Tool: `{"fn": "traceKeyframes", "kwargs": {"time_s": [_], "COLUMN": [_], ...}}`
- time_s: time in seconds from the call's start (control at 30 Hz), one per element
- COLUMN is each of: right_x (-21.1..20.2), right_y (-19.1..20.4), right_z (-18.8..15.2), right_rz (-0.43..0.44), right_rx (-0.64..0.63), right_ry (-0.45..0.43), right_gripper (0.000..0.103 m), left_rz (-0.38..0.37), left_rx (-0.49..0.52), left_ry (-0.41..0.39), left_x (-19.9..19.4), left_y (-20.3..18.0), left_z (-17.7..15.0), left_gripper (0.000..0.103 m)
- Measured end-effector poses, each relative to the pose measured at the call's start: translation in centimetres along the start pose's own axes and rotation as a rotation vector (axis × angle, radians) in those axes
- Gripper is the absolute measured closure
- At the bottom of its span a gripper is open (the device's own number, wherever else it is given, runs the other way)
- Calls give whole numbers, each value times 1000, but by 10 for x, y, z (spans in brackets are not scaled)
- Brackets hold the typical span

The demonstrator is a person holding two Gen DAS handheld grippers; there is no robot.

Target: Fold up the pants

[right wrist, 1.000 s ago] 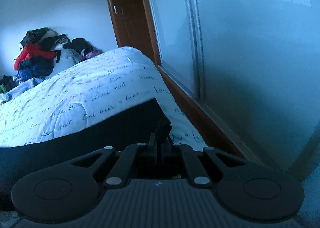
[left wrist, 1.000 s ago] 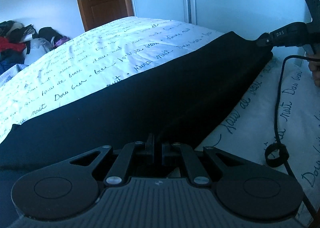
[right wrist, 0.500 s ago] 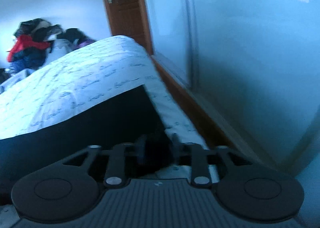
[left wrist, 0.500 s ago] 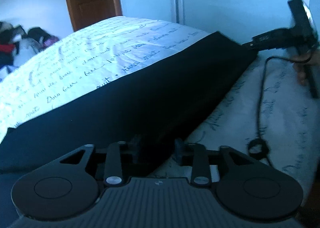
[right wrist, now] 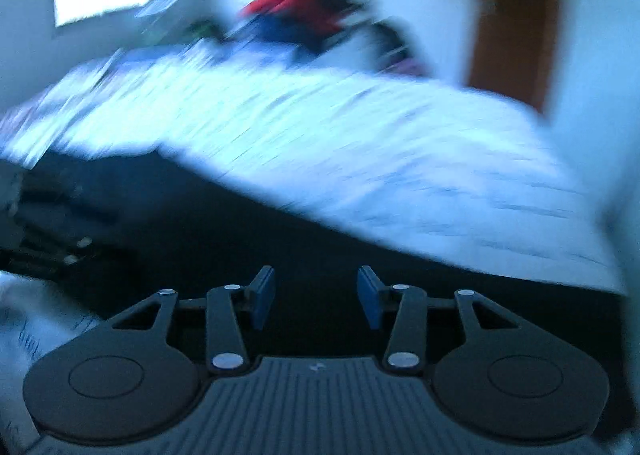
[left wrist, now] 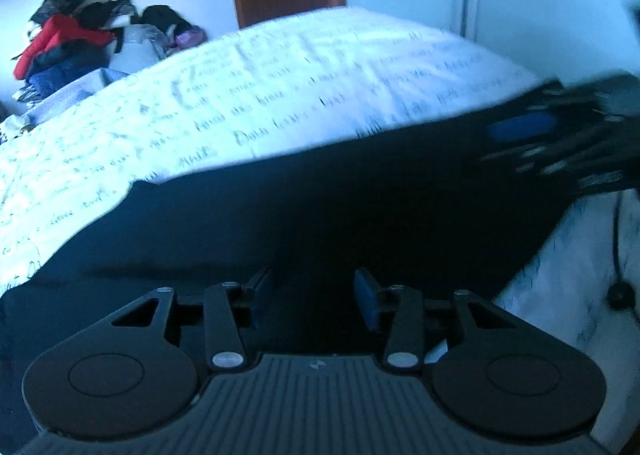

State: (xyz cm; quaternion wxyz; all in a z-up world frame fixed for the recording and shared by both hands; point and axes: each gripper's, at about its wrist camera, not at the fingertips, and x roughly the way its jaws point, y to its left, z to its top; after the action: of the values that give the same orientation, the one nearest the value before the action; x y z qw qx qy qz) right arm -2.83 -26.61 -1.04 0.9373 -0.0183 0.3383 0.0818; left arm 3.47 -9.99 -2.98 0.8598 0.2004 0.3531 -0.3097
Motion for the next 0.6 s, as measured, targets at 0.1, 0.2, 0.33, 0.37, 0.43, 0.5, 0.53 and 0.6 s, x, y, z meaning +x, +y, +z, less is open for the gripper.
{"fn": "traceKeyframes", "kwargs": {"time_s": [0.1,0.2,0.33,0.37,0.43,0.5,0.53,0.6], "right_x": [45,66,63,56,49,54,57,63], "right_y": [17,-4,-31,-31,-22,-11,-9,-15], "right_z": [8,24,36,37,34,29,25,22], "right_rz": [55,47,-32,4,63,54,34,27], "right_rx": [-97,-9,98,94,63,13,-2,40], "right_ry": [124,105,68,59,69,107,124,107], "right_gripper": [58,56,54,54,55,56,56,56], "left_rz": [17,15,36,36,25,8,10,21], "left_rx": [38,28,11,7,-6,-16,-22,-27], "left_ry": [-9,-28,-43,-43,-30,9,19,12], "left_x": [1,0,4,6,14,27,32,29], "left_y": [-10,-11,-8,-7,-5,-5,-6,-9], "left_z": [-4,0,11,13,17,18,18,18], "left_gripper": [54,52,50,49,49,49,48,49]}}
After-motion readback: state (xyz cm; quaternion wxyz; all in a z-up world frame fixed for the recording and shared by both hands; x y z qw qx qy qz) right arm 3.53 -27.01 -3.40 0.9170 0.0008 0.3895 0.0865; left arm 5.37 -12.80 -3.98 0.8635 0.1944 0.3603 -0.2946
